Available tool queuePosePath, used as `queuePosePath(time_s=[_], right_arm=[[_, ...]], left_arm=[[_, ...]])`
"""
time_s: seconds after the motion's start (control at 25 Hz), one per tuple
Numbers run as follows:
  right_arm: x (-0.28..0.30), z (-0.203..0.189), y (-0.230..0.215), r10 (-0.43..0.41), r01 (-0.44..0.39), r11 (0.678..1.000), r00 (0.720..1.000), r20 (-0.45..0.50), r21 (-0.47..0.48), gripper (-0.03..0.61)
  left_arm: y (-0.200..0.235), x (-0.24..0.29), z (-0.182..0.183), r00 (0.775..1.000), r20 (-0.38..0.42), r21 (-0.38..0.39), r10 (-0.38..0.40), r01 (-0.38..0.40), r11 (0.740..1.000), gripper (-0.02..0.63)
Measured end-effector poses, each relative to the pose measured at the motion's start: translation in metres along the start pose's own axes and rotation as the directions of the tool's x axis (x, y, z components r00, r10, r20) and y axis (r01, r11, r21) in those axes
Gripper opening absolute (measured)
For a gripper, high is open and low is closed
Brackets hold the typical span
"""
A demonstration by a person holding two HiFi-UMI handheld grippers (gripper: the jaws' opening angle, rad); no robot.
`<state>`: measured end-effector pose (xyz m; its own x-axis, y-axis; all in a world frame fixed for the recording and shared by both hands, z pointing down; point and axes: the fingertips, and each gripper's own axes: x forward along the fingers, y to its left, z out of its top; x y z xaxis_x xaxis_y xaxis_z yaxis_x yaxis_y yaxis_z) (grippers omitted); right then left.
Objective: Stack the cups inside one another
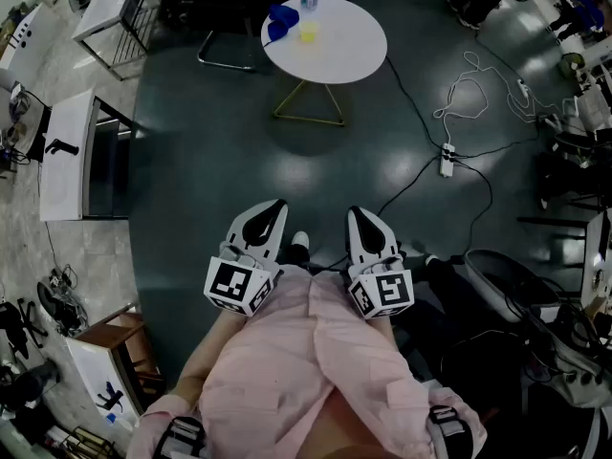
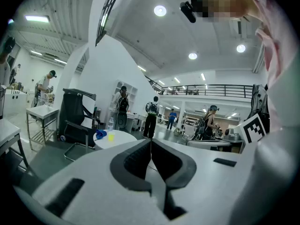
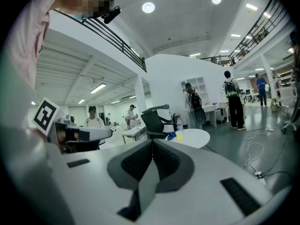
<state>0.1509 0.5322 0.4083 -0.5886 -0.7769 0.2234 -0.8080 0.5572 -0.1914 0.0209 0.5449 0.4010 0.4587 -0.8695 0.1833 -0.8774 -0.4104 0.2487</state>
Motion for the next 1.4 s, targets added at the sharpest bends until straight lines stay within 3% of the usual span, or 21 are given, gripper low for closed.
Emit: queuePosePath(time_s=[0.32,0.64,0.8,1.08,1.24,1.4], right_arm=[[0.018,0.005,-0.011,0.013,-0.012,1.000,0.999,0.033,-0.023,0.031],[0.015,0.002,-0.016,0.010,-0.010,1.000,0.999,0.033,-0.017,0.031],[0.016,0.002,-0.021,0.015,-0.014,1.000,0.999,0.036,-0.023,0.031],[0.023,0.002,-0.026,0.046,-0.049,0.998,0.996,0.073,0.031,0.031],[0.034,-0.003,-0.024,0.051,-0.054,0.997,0.997,0.064,0.049,0.031],[0.053,-0.003,-0.022,0.059,-0.062,0.997,0.997,0.046,0.053,0.031]], left_arm=[[0.009,0.018,0.004,1.000,0.026,0.032,0.008,-0.009,0.999,0.018],[-0.013,0.024,0.009,0.990,0.048,0.072,-0.130,0.127,0.989,0.018],[-0.015,0.030,0.009,0.988,0.037,0.089,-0.151,0.147,0.985,0.020],[-0.005,0.032,-0.006,0.992,0.001,0.003,-0.124,0.124,0.992,0.020],[-0.003,0.035,-0.023,0.983,-0.050,-0.048,-0.176,0.174,0.984,0.020],[0.004,0.048,-0.022,0.976,-0.046,-0.079,-0.214,0.210,0.975,0.020]])
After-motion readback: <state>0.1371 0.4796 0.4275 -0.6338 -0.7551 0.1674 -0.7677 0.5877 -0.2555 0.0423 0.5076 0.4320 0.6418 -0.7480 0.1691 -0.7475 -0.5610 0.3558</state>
